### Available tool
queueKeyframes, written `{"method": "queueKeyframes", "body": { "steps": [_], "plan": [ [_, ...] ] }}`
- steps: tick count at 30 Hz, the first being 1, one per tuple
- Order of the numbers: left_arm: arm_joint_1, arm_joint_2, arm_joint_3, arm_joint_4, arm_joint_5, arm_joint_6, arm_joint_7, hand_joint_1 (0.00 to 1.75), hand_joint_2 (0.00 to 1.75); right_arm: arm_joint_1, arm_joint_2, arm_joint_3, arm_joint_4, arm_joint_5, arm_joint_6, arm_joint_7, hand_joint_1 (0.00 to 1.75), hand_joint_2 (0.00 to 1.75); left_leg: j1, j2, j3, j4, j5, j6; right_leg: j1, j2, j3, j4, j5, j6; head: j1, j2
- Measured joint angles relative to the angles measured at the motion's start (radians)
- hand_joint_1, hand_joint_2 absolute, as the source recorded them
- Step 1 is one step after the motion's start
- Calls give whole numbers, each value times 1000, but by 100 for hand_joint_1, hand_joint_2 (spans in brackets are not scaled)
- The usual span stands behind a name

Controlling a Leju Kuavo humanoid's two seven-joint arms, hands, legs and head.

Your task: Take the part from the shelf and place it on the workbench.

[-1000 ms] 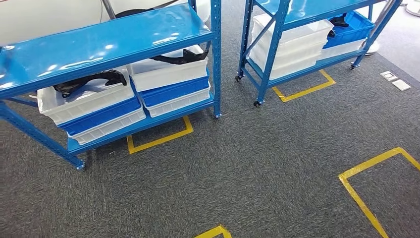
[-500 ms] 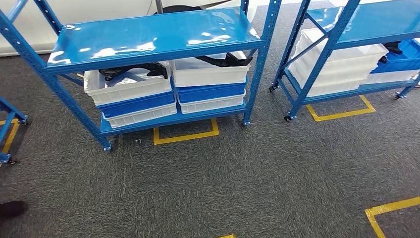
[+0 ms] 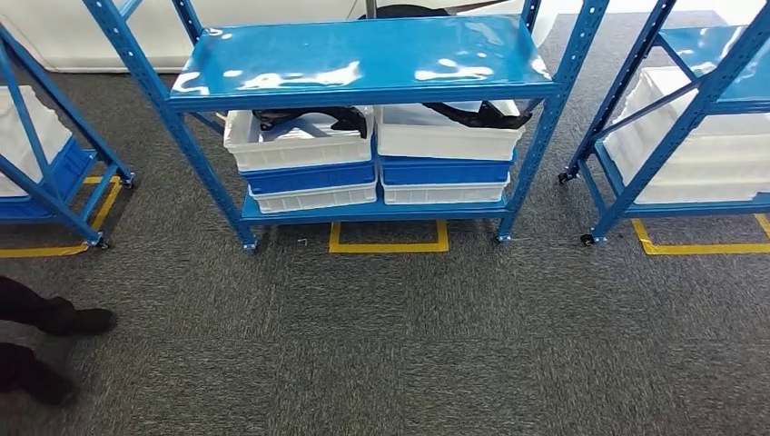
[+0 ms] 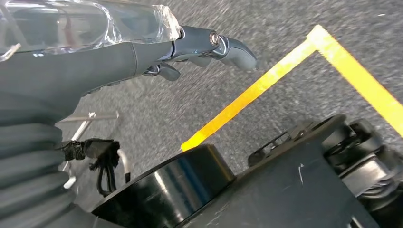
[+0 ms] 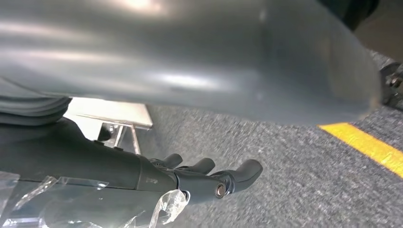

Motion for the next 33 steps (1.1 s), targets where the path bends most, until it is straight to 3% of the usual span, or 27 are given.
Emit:
{"method": "queueKeyframes", "body": {
  "steps": [3,4,6,8,10,12,13,14,15,17,19,20,23,24,26,29,30,32,33],
  "plan": [
    [-1,0,0,0,2,1,1,0,175,-4,1,0,0,-10,-12,-3,0,0,-4,21,123,-230,90,12,4,-14,10,3,-12,14,0,0],
    [0,0,0,0,2,1,3,0,175,-5,1,0,0,-12,-17,-4,0,0,-6,24,145,-271,101,17,6,-17,12,3,-14,19,1,0],
    [2,0,0,0,3,1,8,0,175,-7,2,0,0,-15,-24,-5,0,0,-7,22,161,-301,106,25,9,-21,15,1,-16,28,1,1],
    [4,0,0,0,3,2,13,0,175,-7,2,0,0,-19,-30,-5,0,87,-4,16,169,-309,109,33,5,-7,3,35,-44,36,0,1],
    [2,1,0,0,3,2,15,0,175,-6,2,0,1,-19,-33,-5,0,175,-3,11,176,-316,111,42,3,20,-60,171,-114,42,1,0],
    [0,1,0,0,3,0,16,0,175,-4,2,0,2,-14,-33,-3,0,175,-5,6,178,-317,109,48,3,32,-151,340,-174,44,1,0],
    [0,1,0,0,3,0,16,0,175,-2,2,0,2,-10,-33,-1,0,175,-6,2,180,-317,108,49,3,33,-178,381,-178,44,0,0],
    [0,1,0,0,3,-1,16,0,175,-2,2,0,3,-6,-33,0,0,175,-7,-3,182,-317,107,50,3,34,-184,376,-160,42,1,0],
    [0,1,0,0,3,-1,17,0,175,-2,2,0,3,-3,-33,1,0,175,-7,-9,185,-317,106,49,3,35,-165,324,-122,39,1,0],
    [0,0,0,0,3,-1,18,0,175,-4,2,0,4,4,-32,4,0,175,-8,-18,191,-316,103,46,4,46,-93,161,-40,31,1,0],
    [0,0,0,0,3,-1,19,0,175,-5,3,0,5,6,-31,8,0,175,-12,-25,188,-311,98,41,3,58,-43,46,5,25,1,0],
    [0,0,1,0,3,-2,20,0,175,-5,3,0,5,7,-29,10,0,175,-15,-27,184,-309,98,45,2,60,-35,26,13,26,1,1],
    [5,1,13,0,-3,-10,26,0,175,-5,7,-6,6,21,-24,20,0,175,-18,-28,177,-307,102,89,2,59,-37,15,23,30,0,1],
    [7,1,23,0,-8,-15,27,0,175,-4,8,-13,6,30,-22,20,0,175,-18,-27,177,-307,103,99,4,59,-37,14,24,29,0,1],
    [13,2,48,0,-20,-27,28,0,175,-2,8,-33,6,49,-18,17,0,175,-17,-27,177,-308,104,101,8,59,-37,14,23,26,0,1],
    [21,3,90,0,-42,-44,27,0,175,2,8,-71,5,78,-12,4,0,175,-13,-27,178,-311,105,93,14,58,-37,15,23,20,0,1],
    [24,4,106,0,-50,-50,24,0,175,4,8,-86,5,88,-10,-1,0,175,-11,-27,178,-313,106,82,15,58,-38,15,22,17,1,1],
    [31,5,141,0,-66,-62,18,0,175,10,8,-120,5,109,-4,-12,0,175,-6,-27,180,-319,106,43,18,58,-39,15,22,14,1,1],
    [32,5,149,0,-70,-65,17,0,175,11,8,-129,5,114,-3,-15,0,175,-5,-27,181,-320,106,31,18,58,-39,15,22,13,1,1]
  ]
}}
